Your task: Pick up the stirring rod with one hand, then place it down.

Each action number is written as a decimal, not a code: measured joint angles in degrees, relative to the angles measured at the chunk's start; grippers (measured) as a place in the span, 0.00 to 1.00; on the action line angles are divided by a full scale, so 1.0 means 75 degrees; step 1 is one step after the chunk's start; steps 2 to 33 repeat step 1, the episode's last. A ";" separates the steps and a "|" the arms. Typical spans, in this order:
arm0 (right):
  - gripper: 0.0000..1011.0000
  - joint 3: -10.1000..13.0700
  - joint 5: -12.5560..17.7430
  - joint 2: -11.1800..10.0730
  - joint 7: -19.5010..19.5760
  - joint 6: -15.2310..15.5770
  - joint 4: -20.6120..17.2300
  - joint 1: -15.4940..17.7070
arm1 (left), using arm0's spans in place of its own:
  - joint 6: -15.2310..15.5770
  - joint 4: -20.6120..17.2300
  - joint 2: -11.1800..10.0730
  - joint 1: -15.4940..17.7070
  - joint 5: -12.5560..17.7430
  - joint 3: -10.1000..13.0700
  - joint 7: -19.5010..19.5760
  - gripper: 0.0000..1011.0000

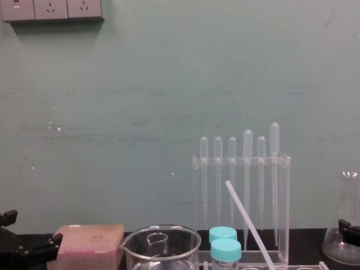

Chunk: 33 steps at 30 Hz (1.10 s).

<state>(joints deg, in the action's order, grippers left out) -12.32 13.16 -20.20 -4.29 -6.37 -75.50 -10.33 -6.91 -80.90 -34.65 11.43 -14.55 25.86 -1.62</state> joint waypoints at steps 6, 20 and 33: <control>0.99 0.0000 0.0000 0.0000 0.0000 -0.0001 0.0000 0.0000 | 0.0000 0.0000 0.0000 0.0000 0.0000 0.0000 0.0000 0.99; 0.99 0.0000 0.0000 0.0000 0.0000 -0.0001 0.0000 0.0000 | 0.0000 0.0000 0.0000 0.0000 0.0000 0.0000 0.0000 0.99; 0.99 0.0000 0.0000 0.0000 0.0000 -0.0001 0.0000 0.0000 | 0.0000 0.0000 0.0000 0.0000 0.0000 0.0000 0.0000 0.99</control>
